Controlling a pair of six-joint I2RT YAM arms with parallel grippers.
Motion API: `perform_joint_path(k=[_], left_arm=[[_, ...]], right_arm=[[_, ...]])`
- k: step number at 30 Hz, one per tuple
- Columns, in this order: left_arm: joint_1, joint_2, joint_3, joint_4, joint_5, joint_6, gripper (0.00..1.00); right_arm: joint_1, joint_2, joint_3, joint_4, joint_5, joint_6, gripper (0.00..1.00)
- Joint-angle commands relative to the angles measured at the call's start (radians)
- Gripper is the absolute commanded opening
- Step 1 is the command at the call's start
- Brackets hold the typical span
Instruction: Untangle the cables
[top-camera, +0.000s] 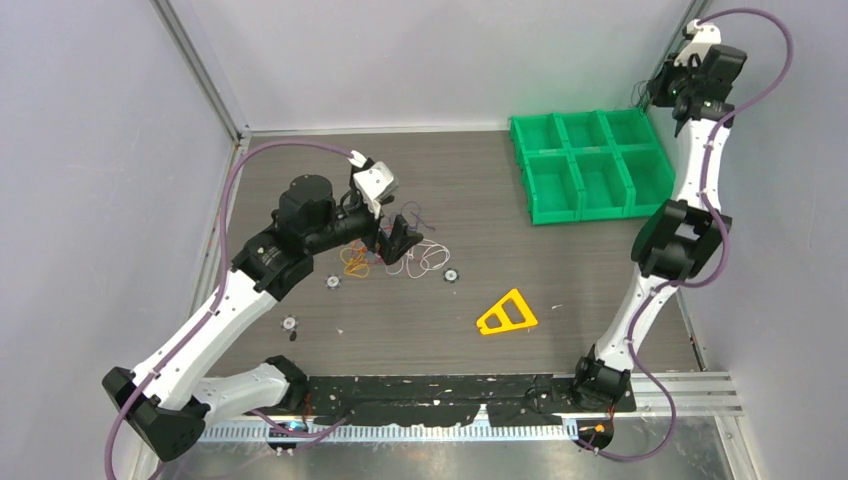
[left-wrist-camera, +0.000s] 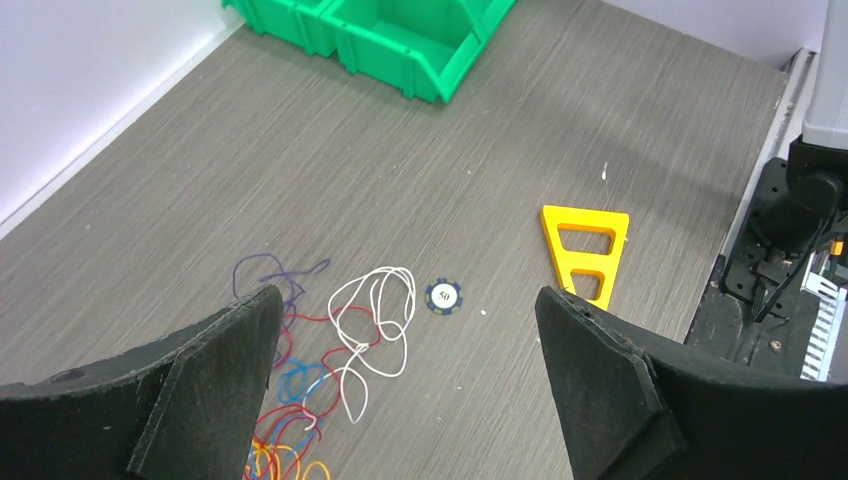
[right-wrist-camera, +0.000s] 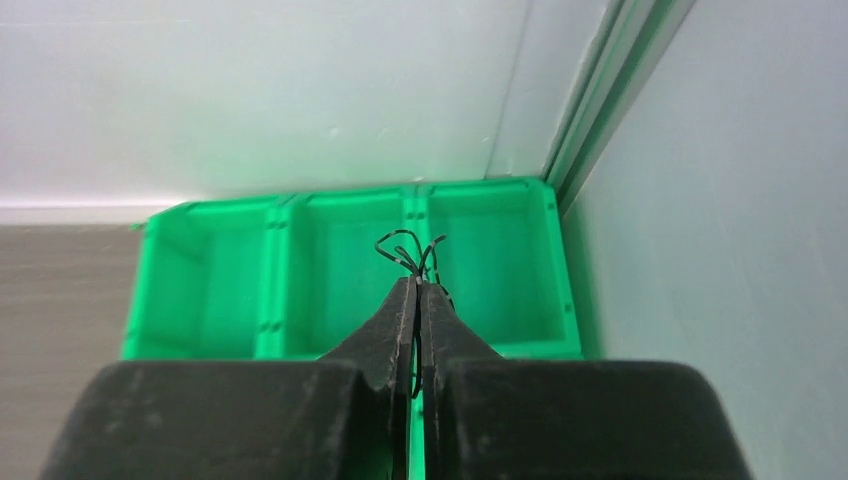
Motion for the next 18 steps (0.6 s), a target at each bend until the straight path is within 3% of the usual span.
perform_joint_path(k=[1,6,11,13,16,18], left_arm=[[0.025,-0.009,0.001,-0.009,-0.015,-0.008,1.0],[0.071,-0.008,-0.011,-0.019,-0.01,-0.025,1.0],[0.103,0.028,0.003,-0.035,0.015,-0.042,1.0],[0.109,0.043,0.006,-0.046,0.026,-0.044,1.0],[0.118,0.048,0.007,-0.059,0.01,-0.045,0.99],[0.127,0.049,0.01,-0.072,0.005,-0.043,1.0]], right_arm=[[0.001,0.115,0.095,0.257,0.073,0.029,0.05],[0.015,0.252,0.157,0.354,0.131,-0.031,0.05],[0.042,0.339,0.107,0.477,0.179,-0.113,0.08],[0.054,0.372,0.131,0.461,0.211,-0.14,0.18],[0.07,0.356,0.163,0.361,0.235,-0.169,0.52],[0.071,0.281,0.132,0.3,0.196,-0.171,0.61]])
